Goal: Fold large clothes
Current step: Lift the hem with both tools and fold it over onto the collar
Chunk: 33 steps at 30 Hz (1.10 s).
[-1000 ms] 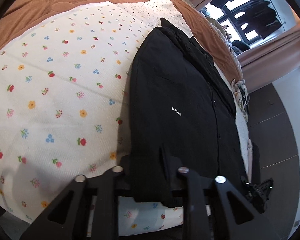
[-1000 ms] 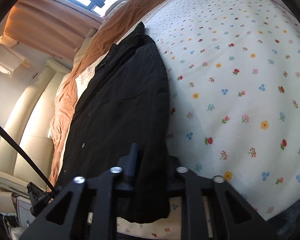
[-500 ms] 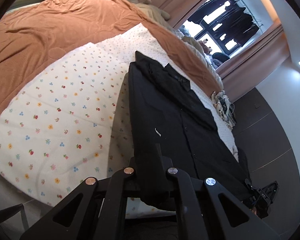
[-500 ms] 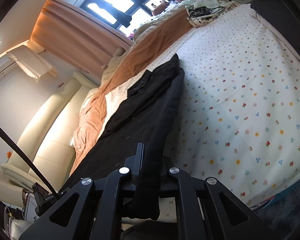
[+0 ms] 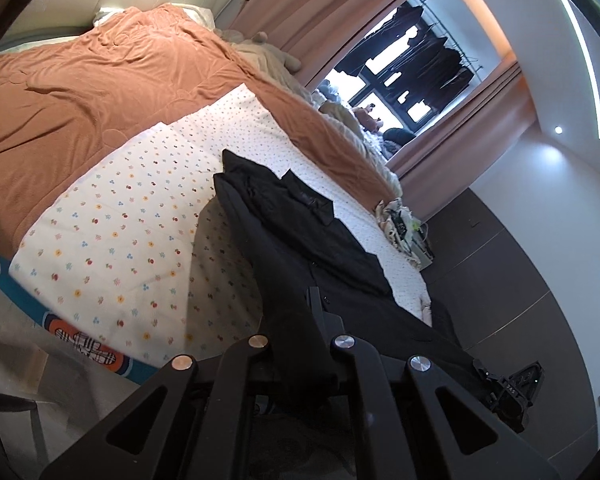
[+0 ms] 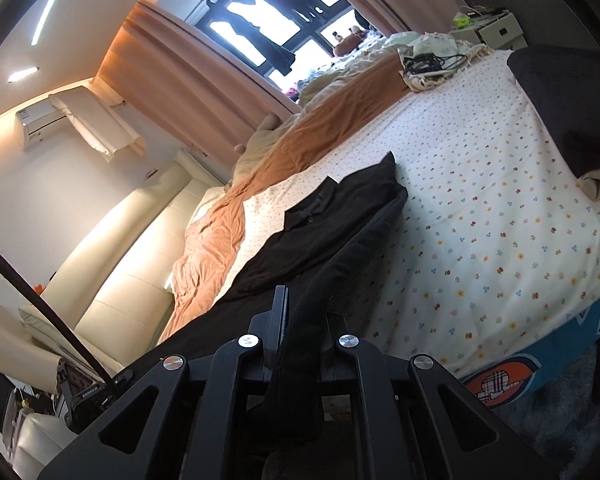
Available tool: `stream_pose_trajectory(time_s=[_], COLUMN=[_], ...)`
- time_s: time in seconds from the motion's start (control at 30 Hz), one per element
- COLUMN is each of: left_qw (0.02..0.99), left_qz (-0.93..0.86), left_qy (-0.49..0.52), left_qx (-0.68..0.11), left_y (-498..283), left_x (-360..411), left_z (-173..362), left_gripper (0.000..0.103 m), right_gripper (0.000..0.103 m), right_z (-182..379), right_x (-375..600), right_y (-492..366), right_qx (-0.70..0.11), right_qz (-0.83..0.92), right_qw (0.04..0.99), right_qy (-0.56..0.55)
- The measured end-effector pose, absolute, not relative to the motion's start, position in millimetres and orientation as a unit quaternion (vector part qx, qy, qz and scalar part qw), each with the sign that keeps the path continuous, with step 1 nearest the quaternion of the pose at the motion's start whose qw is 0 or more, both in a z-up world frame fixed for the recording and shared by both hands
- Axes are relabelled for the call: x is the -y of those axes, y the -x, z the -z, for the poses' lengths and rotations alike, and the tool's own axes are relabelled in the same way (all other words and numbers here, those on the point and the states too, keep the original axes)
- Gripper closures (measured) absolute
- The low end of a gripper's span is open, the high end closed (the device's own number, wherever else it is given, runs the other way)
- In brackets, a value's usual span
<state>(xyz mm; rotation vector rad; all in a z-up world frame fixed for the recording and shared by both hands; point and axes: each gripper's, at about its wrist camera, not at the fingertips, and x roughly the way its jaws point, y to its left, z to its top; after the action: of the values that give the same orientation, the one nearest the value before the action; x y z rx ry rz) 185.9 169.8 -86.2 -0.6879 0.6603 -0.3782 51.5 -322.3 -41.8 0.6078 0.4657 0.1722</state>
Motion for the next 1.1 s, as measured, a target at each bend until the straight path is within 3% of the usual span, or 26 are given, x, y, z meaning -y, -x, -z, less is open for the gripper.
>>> stream_pose_trajectory(time_s=[0.57,1.1], left_qw=[0.882,0.896], left_qz=[0.231,0.217], left_qy=[0.354,0.337], left_qx=[-0.209,-0.190], left_y=[-108,-189], left_x=[-195,-171], left_z=[-4,-39], left_gripper=[0.097,0.097], right_gripper=[0.097,0.097], right_z=[-25,-28], right_x=[327,348], right_y=[27,-47], right_qx=[-0.152,-0.144], right_qz=[-0.120,-0.104], right_qw=[0.945,0.945], right_qy=[-0.264,-0.274])
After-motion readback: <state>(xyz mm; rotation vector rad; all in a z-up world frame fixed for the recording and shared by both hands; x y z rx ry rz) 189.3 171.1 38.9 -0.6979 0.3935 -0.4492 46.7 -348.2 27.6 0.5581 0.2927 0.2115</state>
